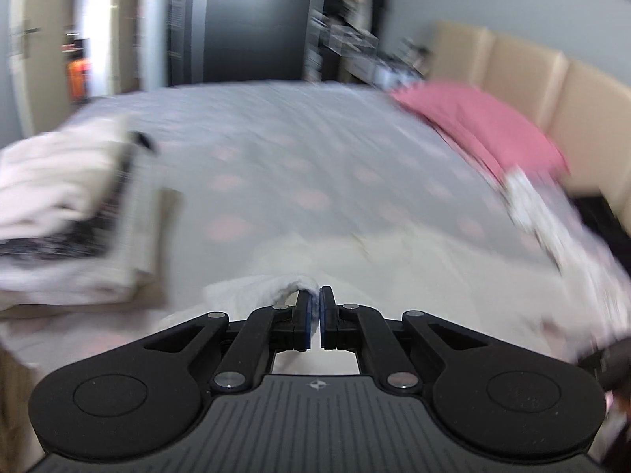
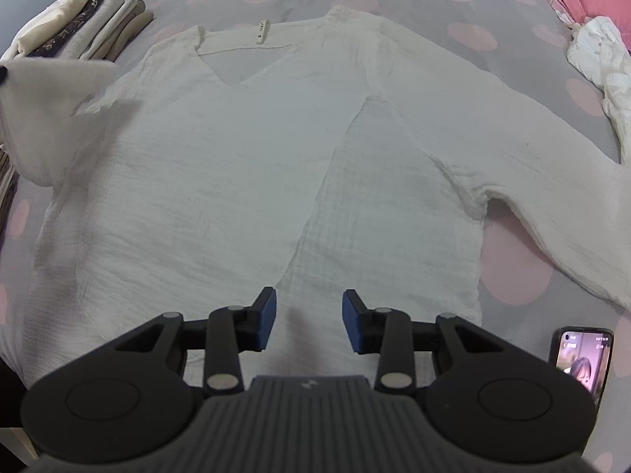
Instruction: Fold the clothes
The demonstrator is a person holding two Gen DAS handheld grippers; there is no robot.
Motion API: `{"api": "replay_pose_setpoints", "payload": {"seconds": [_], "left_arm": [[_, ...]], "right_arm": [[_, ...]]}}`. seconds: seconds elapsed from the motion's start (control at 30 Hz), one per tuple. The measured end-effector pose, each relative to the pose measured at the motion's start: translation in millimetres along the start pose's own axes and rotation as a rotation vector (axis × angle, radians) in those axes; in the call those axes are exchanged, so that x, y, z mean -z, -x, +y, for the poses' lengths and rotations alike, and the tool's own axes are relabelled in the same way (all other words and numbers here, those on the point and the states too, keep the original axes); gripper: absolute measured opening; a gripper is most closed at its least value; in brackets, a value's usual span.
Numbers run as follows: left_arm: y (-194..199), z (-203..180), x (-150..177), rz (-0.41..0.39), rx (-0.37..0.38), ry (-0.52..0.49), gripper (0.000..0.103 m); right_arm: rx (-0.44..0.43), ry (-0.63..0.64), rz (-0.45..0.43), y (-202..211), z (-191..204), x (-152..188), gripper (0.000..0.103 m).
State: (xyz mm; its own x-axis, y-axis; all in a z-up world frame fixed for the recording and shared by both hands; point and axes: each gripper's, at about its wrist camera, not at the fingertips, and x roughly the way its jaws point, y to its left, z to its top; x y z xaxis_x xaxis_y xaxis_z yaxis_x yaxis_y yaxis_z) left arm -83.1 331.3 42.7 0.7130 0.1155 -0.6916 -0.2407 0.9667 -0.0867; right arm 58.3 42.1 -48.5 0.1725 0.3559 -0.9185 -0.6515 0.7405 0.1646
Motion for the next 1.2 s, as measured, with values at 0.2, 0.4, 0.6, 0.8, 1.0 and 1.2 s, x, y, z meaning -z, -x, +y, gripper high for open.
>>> {"api": "replay_pose_setpoints", "payload": {"seconds": [0.2,0.4,0.6,0.8,1.0,1.2], "left_arm": [[-45,-63,41,0.162,0.049,-0.176,0.002],[-66,-101,80,0.333,0.095,-0.324,0.015],[-58,-100,89,0.355,0.104,-0.314,0.040],[-41,-88,81,0.326,0.133,-0.262,0.049],[-29,-69,76,0.302,0.139,-0.220,0.051],[-22,-36,71,0.283,0.115,-0.136,0.051]], "right_arm": [[0.003,0.016,0.011,-7,13,12,0.043],[0.026,0.065,0.052,-26,31,35,0.045],[0.055,0.105,0.003,-21,43,39,0.046],[0.031,0.085,-0.041,-16,46,30,0.046],[0.014,0.080,-0.060,-18,52,24,0.046],[0.007,0.073,-0.072,-19,53,20,0.046]]}}
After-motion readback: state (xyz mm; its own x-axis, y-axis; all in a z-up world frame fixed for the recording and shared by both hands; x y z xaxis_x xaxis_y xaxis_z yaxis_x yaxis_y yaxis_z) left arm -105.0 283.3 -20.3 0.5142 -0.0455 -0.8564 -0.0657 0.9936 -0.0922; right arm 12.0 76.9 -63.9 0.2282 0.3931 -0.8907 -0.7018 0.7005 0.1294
